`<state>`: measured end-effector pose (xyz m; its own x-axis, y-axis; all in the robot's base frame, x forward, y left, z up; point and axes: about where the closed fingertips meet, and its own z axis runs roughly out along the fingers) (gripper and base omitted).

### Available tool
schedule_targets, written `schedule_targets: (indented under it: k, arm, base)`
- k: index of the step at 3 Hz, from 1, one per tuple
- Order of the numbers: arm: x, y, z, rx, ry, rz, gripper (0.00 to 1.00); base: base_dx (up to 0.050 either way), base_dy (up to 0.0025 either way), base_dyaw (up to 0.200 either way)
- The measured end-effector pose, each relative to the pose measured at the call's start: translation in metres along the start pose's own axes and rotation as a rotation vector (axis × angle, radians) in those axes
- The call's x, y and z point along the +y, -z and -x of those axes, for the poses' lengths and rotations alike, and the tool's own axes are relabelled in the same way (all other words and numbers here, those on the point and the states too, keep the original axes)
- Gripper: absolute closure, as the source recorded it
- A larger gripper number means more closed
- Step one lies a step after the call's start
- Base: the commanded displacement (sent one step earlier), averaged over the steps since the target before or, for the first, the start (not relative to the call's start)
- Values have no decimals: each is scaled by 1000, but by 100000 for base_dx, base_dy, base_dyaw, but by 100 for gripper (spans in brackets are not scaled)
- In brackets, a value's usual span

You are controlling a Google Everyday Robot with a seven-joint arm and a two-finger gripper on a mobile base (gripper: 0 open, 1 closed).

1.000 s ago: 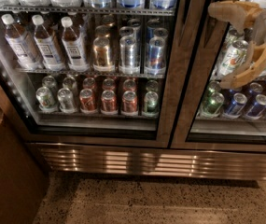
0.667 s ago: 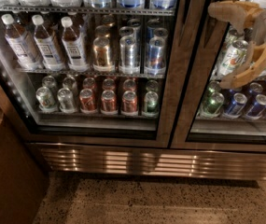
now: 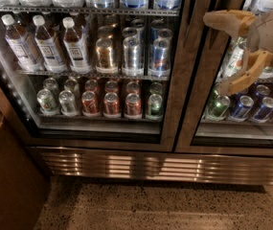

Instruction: Open left fridge door

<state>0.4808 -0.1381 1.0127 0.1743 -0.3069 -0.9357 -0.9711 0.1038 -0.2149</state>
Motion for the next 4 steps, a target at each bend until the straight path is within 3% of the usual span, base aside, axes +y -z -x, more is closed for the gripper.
schedule_targets:
  k: [1, 2, 3, 4]
  arm:
    - [-3, -2, 1, -21, -10, -24, 0]
    - [-5, -1, 1, -84, -24, -106, 0]
    - [-5, -1, 1, -84, -23, -105, 0]
    - [-25, -22, 23, -76, 26, -73, 0]
  base:
    - [0, 0, 0]
    - [0, 0, 0]
    - [0, 0, 0]
    - [0, 0, 0]
